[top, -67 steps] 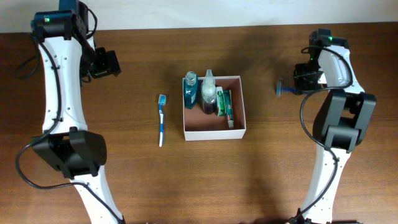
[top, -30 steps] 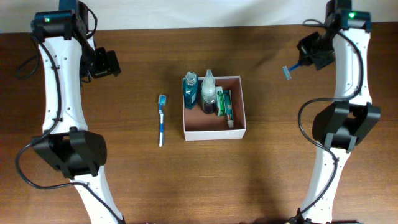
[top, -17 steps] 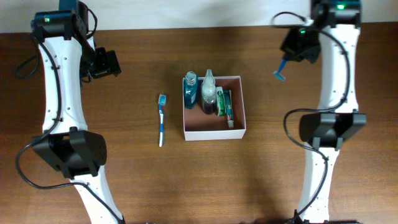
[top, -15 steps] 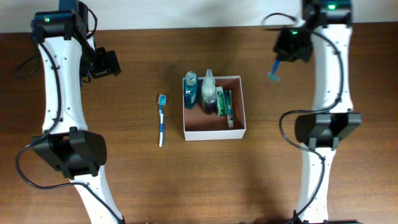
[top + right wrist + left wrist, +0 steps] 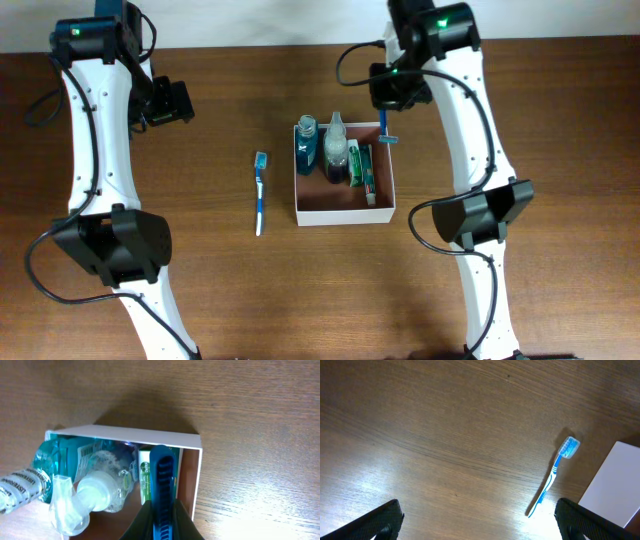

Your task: Pack container

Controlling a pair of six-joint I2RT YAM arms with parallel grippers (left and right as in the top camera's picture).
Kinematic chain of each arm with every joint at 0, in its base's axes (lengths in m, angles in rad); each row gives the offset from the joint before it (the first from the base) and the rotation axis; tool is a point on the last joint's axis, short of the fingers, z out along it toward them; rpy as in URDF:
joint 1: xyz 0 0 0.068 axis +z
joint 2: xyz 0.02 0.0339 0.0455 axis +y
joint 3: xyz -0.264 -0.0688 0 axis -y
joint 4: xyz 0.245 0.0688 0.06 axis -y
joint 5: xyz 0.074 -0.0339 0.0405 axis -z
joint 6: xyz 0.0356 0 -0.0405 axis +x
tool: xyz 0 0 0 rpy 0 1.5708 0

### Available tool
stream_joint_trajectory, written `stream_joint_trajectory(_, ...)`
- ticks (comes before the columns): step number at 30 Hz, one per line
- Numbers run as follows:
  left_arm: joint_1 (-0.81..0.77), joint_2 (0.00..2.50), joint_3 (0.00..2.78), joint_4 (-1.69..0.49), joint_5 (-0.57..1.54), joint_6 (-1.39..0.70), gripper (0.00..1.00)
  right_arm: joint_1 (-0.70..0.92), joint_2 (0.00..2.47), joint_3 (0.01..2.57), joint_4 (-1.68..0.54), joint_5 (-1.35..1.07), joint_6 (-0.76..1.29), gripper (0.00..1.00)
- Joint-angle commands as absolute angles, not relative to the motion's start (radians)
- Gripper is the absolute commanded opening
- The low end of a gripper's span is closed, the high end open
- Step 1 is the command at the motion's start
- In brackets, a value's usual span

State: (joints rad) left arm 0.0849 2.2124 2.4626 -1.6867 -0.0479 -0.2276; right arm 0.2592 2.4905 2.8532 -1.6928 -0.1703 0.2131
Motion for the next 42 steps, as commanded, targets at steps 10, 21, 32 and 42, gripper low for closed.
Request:
stream_joint_trajectory(10, 0.088, 2.193, 2.456, -1.687, -0.041, -0.23, 1.0, 0.294, 2.465, 2.723, -1.699, -0.118, 0.187, 0.09)
stream_joint_trajectory(21, 0.088, 2.193, 2.456, -1.687, -0.041, -0.23, 0.99, 0.294, 2.465, 2.72, -1.699, -0.118, 0.187, 0.1)
stream_joint_trajectory(32, 0.088, 2.193, 2.456, -1.687, -0.041, -0.23, 1.0, 0.194, 2.465, 2.72, -1.682, 0.126, 0.312, 0.77)
stream_joint_trajectory(42, 0.088, 2.193, 2.456, -1.687, -0.041, -0.23, 0.99, 0.01, 2.468, 2.719, -1.551, -0.122, 0.457, 0.99)
